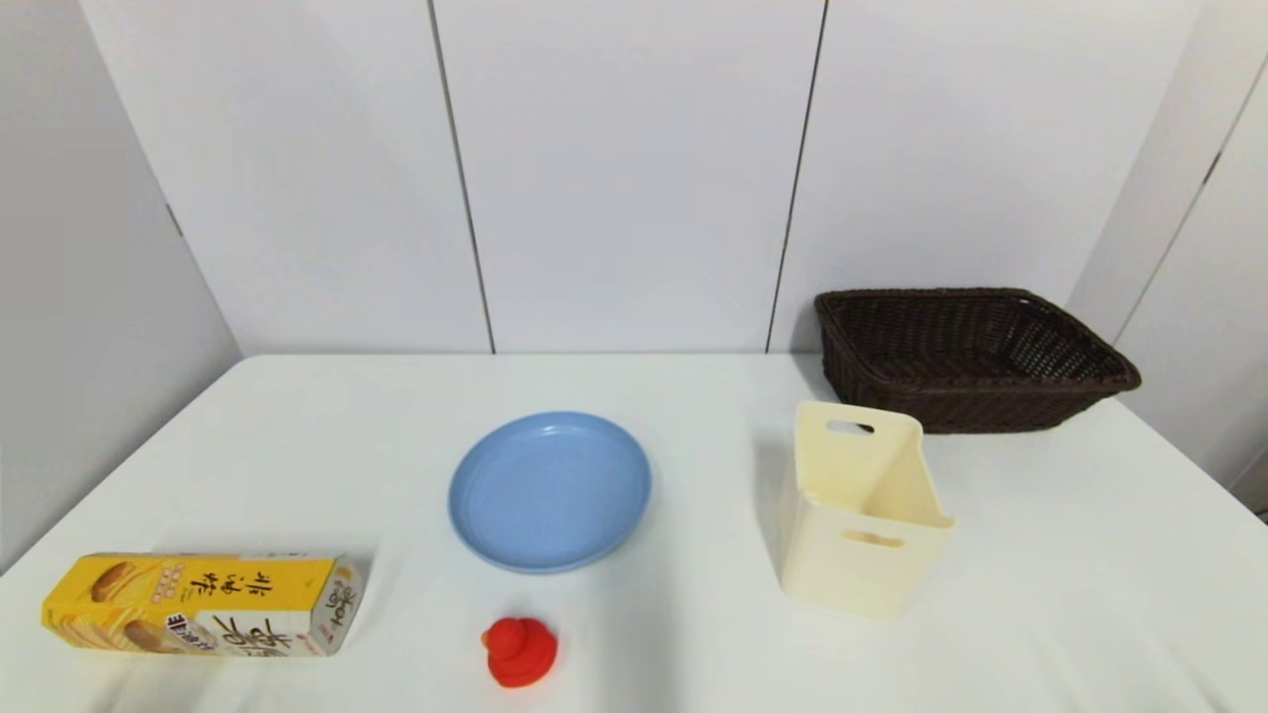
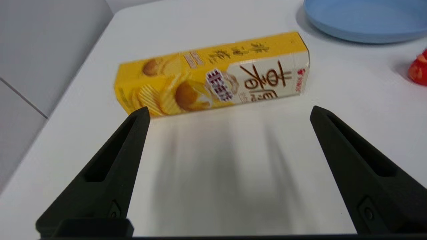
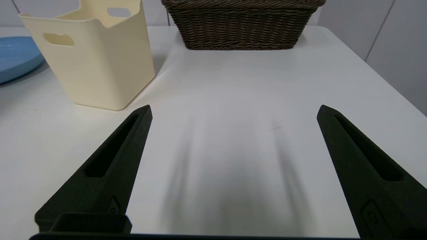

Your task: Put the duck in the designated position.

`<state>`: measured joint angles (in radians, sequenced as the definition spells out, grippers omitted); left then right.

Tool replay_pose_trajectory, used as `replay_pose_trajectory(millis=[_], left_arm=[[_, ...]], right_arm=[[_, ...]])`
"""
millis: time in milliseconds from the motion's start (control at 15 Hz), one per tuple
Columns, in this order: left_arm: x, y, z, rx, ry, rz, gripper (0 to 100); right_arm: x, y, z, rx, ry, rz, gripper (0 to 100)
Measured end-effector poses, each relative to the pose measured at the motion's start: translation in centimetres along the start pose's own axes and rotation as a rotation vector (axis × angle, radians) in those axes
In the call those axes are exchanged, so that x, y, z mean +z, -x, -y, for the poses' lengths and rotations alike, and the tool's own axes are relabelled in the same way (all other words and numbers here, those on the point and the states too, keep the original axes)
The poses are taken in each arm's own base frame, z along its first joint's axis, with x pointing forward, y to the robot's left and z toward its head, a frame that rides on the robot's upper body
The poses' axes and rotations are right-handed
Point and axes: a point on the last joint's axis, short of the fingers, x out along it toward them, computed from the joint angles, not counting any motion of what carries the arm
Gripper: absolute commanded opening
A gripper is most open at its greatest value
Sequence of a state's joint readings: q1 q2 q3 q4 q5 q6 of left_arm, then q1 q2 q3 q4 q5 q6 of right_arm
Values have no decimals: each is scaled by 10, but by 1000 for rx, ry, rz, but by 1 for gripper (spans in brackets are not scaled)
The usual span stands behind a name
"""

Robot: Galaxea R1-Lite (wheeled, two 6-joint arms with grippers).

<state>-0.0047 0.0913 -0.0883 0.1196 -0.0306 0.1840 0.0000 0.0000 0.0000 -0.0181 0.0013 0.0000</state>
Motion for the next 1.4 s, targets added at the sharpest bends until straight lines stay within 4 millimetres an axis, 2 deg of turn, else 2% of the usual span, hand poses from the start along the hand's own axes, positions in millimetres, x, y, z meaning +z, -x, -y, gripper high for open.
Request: replay_pose_trajectory(millis=[200, 400, 1400], left_arm=[[-11, 1, 2, -4, 49, 39, 100], [-11, 1, 2, 7, 77, 108, 100], [-14, 0, 3, 8, 84, 107, 100]], right_arm=[[0, 0, 0, 0, 0, 0, 100], [0, 0, 0, 0, 0, 0, 100], [0, 0, 0, 1, 3, 0, 100]])
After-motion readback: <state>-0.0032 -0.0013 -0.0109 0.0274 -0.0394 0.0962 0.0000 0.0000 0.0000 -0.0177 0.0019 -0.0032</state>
